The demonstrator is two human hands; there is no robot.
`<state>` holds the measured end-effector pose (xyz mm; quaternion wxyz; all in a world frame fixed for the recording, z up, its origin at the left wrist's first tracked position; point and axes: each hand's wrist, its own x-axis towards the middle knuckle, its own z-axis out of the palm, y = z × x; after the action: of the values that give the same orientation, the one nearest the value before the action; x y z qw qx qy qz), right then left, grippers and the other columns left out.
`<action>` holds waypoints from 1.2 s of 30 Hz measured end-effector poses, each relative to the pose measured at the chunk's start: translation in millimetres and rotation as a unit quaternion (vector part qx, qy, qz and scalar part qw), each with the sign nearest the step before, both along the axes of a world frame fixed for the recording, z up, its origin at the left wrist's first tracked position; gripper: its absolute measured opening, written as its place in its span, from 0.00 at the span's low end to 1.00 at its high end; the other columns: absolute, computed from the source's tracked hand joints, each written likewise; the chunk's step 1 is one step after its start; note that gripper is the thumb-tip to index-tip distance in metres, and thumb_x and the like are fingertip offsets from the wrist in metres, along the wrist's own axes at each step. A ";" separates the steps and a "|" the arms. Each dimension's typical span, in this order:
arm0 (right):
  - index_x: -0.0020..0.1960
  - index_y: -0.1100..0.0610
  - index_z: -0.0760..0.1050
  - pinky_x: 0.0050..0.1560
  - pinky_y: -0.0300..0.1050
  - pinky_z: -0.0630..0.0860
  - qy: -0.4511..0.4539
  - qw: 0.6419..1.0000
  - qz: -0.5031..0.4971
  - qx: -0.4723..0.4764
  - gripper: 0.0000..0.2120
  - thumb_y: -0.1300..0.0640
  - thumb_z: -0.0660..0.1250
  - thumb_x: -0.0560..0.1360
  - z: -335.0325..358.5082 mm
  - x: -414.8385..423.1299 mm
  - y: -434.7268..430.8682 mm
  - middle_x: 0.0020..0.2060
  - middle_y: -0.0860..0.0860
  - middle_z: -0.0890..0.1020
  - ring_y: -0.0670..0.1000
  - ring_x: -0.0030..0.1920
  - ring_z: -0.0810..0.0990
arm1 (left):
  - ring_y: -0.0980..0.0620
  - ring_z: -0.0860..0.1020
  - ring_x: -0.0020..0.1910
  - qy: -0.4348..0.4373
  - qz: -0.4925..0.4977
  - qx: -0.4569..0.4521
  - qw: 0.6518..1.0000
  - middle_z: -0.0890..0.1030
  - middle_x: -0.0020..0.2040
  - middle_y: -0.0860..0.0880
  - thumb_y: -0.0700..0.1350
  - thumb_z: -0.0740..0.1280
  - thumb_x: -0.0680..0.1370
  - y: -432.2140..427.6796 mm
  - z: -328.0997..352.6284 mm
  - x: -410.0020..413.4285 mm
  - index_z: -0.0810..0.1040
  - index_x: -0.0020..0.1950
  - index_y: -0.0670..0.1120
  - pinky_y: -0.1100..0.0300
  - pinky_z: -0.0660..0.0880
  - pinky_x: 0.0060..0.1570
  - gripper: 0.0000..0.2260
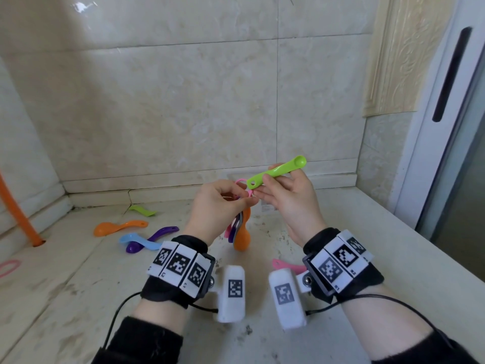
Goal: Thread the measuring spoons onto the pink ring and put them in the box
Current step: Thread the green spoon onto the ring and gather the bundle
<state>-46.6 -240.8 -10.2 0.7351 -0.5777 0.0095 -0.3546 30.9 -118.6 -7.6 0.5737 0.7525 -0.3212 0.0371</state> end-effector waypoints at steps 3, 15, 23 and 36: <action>0.53 0.61 0.71 0.44 0.41 0.82 0.011 1.000 -0.015 -0.008 0.05 0.66 0.65 0.78 -1.2 1.5 -0.3 0.48 0.63 0.83 0.54 0.44 0.86 | 0.55 0.80 0.39 0.002 -0.002 -0.006 1.000 0.83 0.41 0.53 0.44 0.78 0.66 -0.1 -0.3 0.2 0.82 0.33 0.50 0.62 0.75 0.40 0.06; 0.47 0.61 0.73 0.41 0.38 0.81 0.018 0.998 -0.025 -0.046 0.04 0.68 0.67 0.76 -2.1 1.3 3.4 0.43 0.57 0.85 0.51 0.42 0.86 | 0.56 0.78 0.35 -0.013 -0.004 0.013 1.000 0.82 0.36 0.52 0.45 0.77 0.68 1.1 -0.4 1.1 0.83 0.34 0.49 0.62 0.75 0.37 0.05; 0.52 0.65 0.72 0.44 0.43 0.82 -0.010 1.000 -0.019 0.009 0.06 0.67 0.67 0.77 1.0 0.2 0.7 0.47 0.65 0.82 0.56 0.44 0.86 | 0.61 0.76 0.53 -0.046 -0.003 -0.010 0.999 0.77 0.56 0.58 0.45 0.77 0.68 0.5 2.8 1.4 0.83 0.35 0.58 0.66 0.72 0.51 0.08; 0.49 0.55 0.75 0.38 0.41 0.80 0.007 0.998 -0.060 0.030 0.07 0.61 0.71 0.73 0.6 1.3 -9.7 0.38 0.53 0.86 0.53 0.38 0.85 | 0.60 0.81 0.37 -0.048 0.014 -0.060 0.997 0.84 0.37 0.57 0.48 0.74 0.71 1.3 2.9 -0.4 0.82 0.37 0.60 0.64 0.78 0.41 0.06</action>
<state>-45.3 -250.5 -9.7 0.7296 -0.5560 0.0604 -0.3936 30.6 -117.4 -4.7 0.6010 0.7186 -0.3352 0.1000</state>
